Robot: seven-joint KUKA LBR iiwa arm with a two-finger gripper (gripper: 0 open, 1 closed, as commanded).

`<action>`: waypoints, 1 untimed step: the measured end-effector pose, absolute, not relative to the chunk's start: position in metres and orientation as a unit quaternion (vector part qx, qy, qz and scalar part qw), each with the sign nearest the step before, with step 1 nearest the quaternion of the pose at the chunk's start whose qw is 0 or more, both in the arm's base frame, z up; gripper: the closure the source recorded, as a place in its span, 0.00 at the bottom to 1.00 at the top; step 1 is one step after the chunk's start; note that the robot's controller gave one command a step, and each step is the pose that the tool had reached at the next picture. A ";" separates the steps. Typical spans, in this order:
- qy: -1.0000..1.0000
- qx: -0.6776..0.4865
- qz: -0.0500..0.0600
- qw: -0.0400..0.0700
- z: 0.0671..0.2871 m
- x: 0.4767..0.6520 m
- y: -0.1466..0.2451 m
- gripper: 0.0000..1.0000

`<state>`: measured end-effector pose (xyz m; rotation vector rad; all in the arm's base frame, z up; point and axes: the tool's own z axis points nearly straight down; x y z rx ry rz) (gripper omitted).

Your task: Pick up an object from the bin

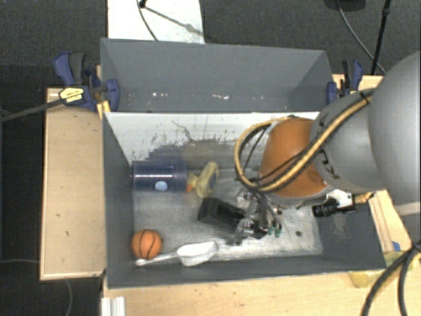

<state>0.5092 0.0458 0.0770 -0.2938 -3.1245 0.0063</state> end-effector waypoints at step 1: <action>-0.995 -0.098 0.000 0.001 0.213 0.513 0.027 1.00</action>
Offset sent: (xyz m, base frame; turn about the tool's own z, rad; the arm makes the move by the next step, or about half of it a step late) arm 0.0000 0.0000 0.0000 0.0000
